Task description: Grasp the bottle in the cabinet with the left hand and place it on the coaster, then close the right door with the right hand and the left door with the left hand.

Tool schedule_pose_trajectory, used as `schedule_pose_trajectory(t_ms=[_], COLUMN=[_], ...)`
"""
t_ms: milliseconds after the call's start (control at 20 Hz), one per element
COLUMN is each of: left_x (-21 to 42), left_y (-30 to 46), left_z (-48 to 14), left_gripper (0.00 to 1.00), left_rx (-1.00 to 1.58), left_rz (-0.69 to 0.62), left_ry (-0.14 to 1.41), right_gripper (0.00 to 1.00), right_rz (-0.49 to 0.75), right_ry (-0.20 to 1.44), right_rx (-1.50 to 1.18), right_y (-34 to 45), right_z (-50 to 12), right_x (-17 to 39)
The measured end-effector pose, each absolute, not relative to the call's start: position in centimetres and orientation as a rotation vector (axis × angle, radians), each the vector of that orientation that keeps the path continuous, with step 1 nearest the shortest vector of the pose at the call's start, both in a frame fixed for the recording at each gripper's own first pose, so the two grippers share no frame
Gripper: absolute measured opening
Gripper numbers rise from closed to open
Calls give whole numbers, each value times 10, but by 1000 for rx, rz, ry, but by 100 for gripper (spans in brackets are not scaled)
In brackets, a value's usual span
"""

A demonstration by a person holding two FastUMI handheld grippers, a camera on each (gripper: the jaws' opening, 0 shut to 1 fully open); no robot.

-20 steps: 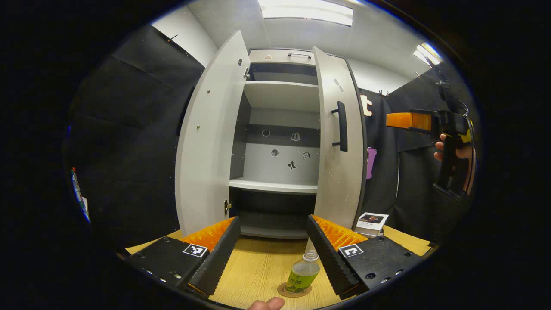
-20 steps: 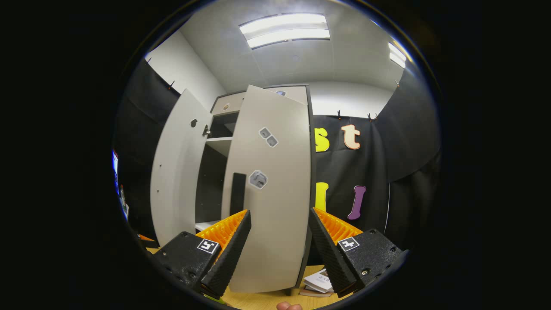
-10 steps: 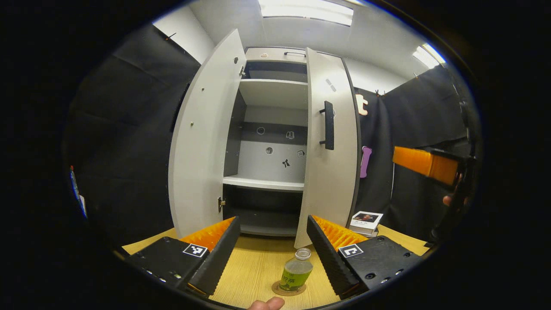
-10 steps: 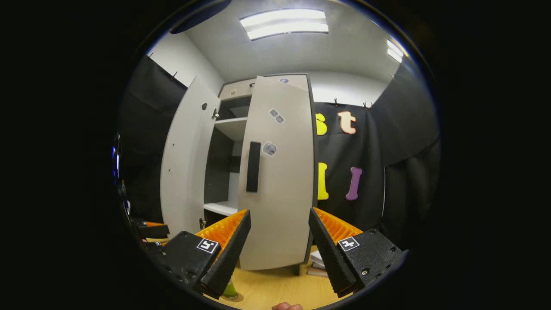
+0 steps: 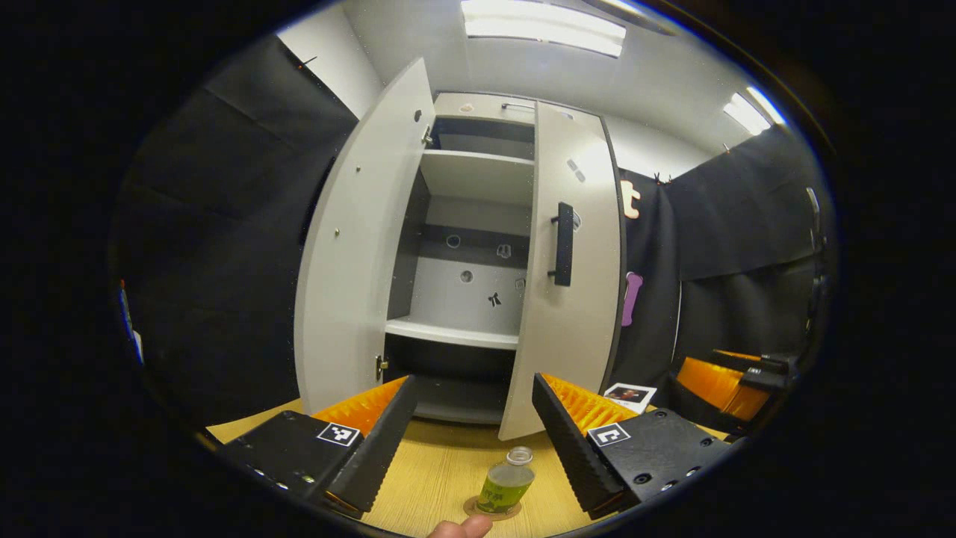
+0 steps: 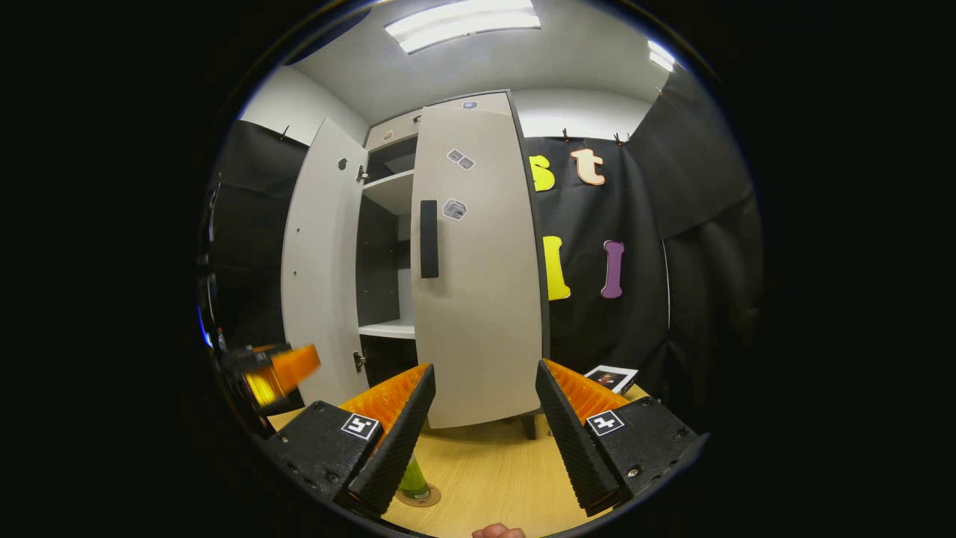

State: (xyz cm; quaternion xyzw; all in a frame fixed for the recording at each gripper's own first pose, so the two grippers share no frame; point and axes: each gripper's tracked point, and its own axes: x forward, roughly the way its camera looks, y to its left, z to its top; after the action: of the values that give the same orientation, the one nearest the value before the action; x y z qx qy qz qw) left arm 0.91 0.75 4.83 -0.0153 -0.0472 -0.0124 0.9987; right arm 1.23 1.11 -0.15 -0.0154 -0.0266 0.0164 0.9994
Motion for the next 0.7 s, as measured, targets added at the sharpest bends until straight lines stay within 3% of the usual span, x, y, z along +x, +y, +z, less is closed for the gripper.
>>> schedule_pose_trajectory(t_ms=[50, 100, 350, 450, 500, 600, 650, 700], left_x=[10, 10, 8, 18, 26, 47, 58, 68], left_y=[21, 38, 134, 177, 195, 222, 232, 239], left_z=[70, 89, 150, 164, 168, 173, 174, 170], left_gripper=[95, 100, 99, 99, 95, 99, 95, 99], left_rx=[-29, -22, -80, -82, -82, -107, -132, -163], left_rz=[-1, 28, 210, 297, 336, 380, 392, 397], left_ry=[-143, -186, -297, -333, -342, -346, -332, -313], right_gripper=[83, 83, 83, 83, 83, 83, 83, 83], right_rz=[34, 37, 61, 65, 65, 60, 55, 47], right_ry=[-55, -56, -47, -48, -48, -51, -53, -55], right_rx=[-39, -45, -45, -46, -52, -63, -69, -72], right_y=[9, 10, 17, 18, 17, 15, 13, 10], right_z=[0, 1, 3, 4, 4, 6, 7, 8], right_x=[13, 15, 16, 16, 16, 16, 16, 15])
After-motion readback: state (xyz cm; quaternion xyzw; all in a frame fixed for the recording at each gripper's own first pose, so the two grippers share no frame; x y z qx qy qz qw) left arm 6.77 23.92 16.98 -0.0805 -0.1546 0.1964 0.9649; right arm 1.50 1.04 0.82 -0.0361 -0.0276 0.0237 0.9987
